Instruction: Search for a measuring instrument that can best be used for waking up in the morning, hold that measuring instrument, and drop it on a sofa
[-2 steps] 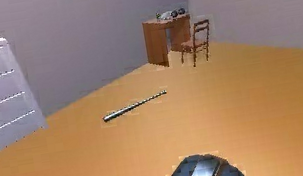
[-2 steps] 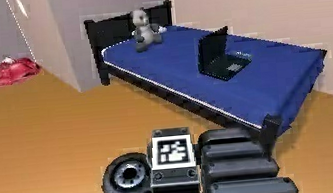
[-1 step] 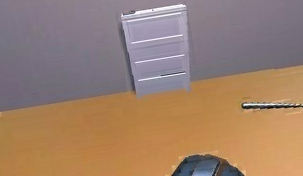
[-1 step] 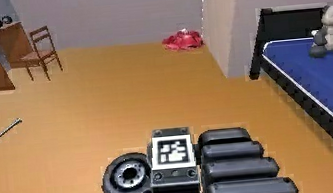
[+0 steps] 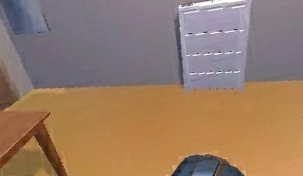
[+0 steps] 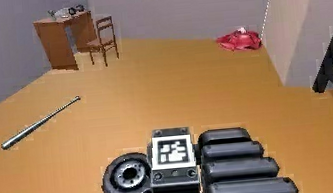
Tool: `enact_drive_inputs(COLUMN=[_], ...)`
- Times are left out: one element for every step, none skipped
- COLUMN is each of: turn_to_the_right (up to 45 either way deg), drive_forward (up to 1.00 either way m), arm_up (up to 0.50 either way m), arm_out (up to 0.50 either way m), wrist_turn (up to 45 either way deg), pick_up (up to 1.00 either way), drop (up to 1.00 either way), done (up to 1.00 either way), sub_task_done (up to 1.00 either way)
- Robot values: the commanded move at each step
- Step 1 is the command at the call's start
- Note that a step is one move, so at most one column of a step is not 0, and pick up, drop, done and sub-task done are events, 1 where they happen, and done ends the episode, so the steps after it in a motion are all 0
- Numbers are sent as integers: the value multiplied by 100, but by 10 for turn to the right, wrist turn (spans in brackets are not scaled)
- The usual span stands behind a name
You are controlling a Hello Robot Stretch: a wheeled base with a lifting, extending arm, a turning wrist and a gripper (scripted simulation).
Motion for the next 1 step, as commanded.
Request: enact_drive_inputs(turn_to_the_right=[0], drive_forward=[100], arm_up=[0], arm_out=[0], wrist_turn=[0], pick_up=[0], drop=[0], done=[0], sub_task_done=[0])
